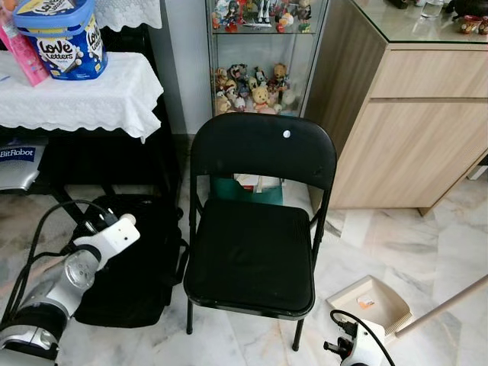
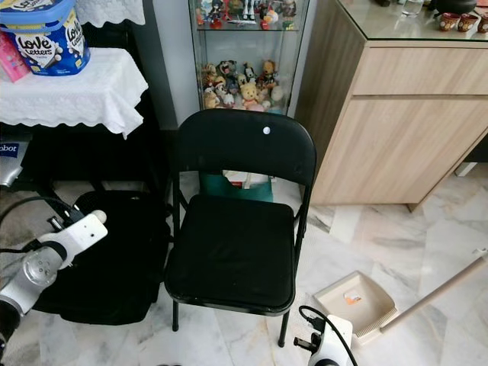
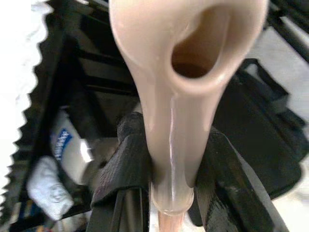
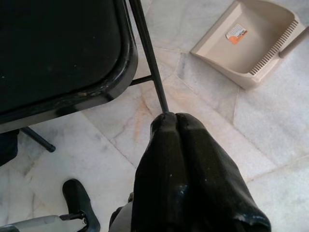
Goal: Sweep floor
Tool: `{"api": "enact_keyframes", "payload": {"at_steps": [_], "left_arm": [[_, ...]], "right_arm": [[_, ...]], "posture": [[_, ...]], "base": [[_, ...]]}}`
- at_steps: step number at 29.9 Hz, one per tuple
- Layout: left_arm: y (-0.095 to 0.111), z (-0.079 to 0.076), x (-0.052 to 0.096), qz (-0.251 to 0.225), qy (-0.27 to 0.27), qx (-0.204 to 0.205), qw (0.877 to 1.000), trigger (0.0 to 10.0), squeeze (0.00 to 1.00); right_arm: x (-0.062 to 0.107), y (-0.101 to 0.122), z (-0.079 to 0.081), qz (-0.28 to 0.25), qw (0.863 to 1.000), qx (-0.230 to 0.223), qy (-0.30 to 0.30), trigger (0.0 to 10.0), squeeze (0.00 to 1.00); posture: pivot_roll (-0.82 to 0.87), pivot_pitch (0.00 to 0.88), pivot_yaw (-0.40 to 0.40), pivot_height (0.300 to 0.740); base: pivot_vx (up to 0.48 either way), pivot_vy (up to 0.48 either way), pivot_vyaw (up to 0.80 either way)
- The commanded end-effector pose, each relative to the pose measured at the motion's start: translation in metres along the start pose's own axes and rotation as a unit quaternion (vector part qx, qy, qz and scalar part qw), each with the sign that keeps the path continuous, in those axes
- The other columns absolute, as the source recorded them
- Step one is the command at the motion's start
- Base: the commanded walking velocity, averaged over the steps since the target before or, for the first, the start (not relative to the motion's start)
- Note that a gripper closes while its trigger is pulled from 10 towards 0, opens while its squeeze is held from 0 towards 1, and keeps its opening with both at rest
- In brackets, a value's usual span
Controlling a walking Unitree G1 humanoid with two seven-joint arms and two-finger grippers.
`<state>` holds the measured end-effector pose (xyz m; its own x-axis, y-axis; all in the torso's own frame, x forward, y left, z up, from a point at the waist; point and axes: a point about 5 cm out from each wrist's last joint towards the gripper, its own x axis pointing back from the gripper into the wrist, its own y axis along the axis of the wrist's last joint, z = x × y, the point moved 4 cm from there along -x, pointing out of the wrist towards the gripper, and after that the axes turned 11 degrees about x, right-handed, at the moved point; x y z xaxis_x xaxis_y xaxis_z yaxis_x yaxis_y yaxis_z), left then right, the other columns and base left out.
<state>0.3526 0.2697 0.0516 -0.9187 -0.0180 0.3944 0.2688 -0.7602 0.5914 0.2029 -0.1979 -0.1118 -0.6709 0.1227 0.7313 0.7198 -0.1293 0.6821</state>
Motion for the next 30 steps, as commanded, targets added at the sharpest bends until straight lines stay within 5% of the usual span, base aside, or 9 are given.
{"api": "enact_keyframes", "payload": {"at_steps": [1,11,23,27,30], "left_arm": [[-0.012,-0.016,0.003,0.014,-0.016,-0.004,1.000,10.0,0.00],[-0.035,-0.024,0.007,0.073,0.045,0.026,0.996,10.0,0.00],[-0.043,-0.017,0.012,0.083,0.115,0.125,0.982,10.0,0.00],[-0.041,-0.008,0.015,0.060,0.155,0.164,0.972,10.0,0.00],[-0.054,-0.009,0.022,0.076,0.187,0.235,0.951,10.0,0.00]], "right_arm": [[0.003,-0.011,-0.005,0.018,1.000,-0.011,-0.008,10.0,0.00],[0.003,-0.012,-0.007,0.021,1.000,-0.011,-0.011,10.0,0.00],[0.003,-0.012,-0.006,0.022,1.000,-0.010,-0.009,10.0,0.00],[0.003,-0.013,-0.006,0.023,1.000,-0.008,-0.009,10.0,0.00],[0.003,-0.013,-0.006,0.023,1.000,-0.007,-0.008,10.0,0.00]], "posture": [[-0.01,0.089,0.004,0.740],[-0.01,0.108,-0.001,0.740],[-0.01,0.100,0.000,0.740],[-0.01,0.095,0.002,0.740],[-0.01,0.082,0.007,0.740]], "base": [[0.000,0.000,0.00],[0.000,0.000,0.00],[0.000,0.000,0.00],[0.000,0.000,0.00],[0.000,0.000,0.00]]}}
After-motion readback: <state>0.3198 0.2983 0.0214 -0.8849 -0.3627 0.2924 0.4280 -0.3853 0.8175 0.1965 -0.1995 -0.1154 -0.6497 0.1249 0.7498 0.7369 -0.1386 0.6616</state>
